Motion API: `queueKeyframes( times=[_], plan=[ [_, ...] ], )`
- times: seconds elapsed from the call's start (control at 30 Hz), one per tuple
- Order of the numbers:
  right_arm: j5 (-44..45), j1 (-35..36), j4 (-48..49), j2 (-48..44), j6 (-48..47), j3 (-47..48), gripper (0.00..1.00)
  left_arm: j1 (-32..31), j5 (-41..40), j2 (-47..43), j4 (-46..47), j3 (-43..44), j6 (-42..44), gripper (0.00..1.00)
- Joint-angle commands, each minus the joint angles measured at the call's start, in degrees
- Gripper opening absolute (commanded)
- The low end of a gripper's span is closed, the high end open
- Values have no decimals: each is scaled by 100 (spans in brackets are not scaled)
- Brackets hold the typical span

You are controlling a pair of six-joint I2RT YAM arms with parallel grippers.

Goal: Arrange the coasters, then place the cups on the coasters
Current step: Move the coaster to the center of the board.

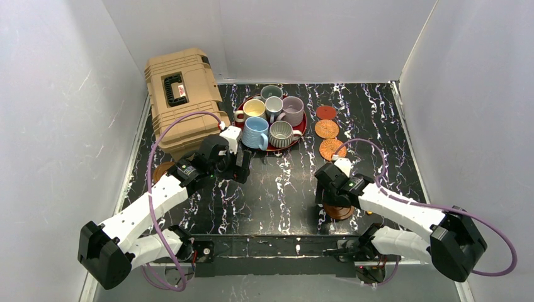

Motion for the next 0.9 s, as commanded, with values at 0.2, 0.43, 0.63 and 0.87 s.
queueKeyframes(
  times=[0.2, 0.43, 0.63, 0.87],
  plan=[
    [109, 141, 577, 414, 329, -169, 72, 15, 52, -17, -70, 95, 4, 95],
    [441, 142, 604, 683, 382, -238, 69, 14, 55, -27, -71, 95, 7, 94],
    [680, 143, 675, 658, 472, -267, 65, 19, 43, -39, -79, 90, 7, 95],
    [790, 140, 794, 794, 464, -300, 63, 14, 35, -30, -79, 82, 7, 94]
  ],
)
